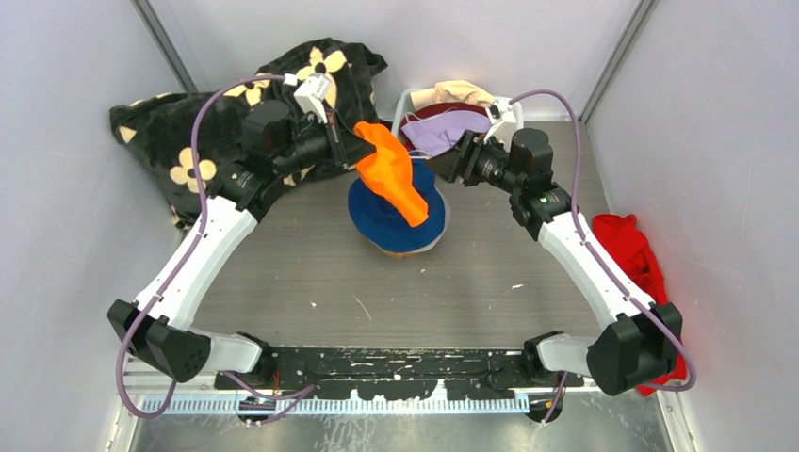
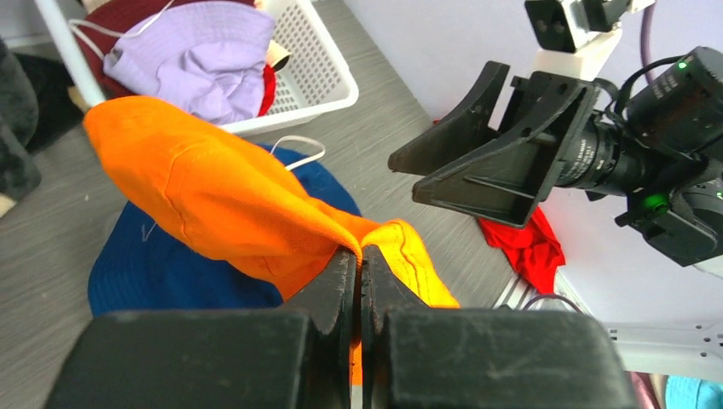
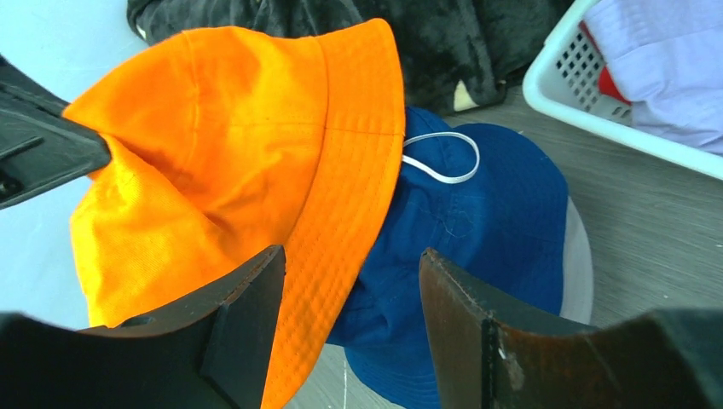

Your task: Stack the hats

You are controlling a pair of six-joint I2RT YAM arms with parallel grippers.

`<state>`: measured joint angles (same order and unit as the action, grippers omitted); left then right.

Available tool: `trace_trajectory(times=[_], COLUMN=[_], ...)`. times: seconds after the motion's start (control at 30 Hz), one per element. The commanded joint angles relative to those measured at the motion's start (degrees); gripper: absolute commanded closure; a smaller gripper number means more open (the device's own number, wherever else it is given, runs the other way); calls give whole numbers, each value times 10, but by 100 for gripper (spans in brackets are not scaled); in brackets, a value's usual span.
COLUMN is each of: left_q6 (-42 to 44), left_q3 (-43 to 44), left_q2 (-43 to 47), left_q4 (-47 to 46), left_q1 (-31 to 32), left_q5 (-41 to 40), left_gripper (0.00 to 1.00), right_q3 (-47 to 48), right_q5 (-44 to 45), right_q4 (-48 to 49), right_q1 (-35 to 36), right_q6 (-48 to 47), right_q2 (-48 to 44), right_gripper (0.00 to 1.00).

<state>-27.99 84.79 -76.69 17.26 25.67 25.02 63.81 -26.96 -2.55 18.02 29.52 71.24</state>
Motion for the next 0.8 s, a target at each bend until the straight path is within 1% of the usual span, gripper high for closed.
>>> trace_trajectory(times=[0.0, 0.2, 0.3, 0.77], left_q6=[21, 40, 48, 55], left_q3=[-12, -41, -52, -93], left_q2=[24, 35, 59, 82], left_q4=[11, 39, 49, 55], left_q1=[-15, -23, -25, -27], left_q5=[-11, -34, -42, -62], left_gripper=[100, 100, 100, 100], right_q3=[-3, -10, -14, -25], right_q5=[-57, -70, -84, -96], right_q4=[70, 78, 95, 141], right_q1=[-1, -1, -1, 17], right_q6=[32, 38, 53, 71], right_q2=[5, 15, 23, 74], right_gripper=[36, 36, 37, 39])
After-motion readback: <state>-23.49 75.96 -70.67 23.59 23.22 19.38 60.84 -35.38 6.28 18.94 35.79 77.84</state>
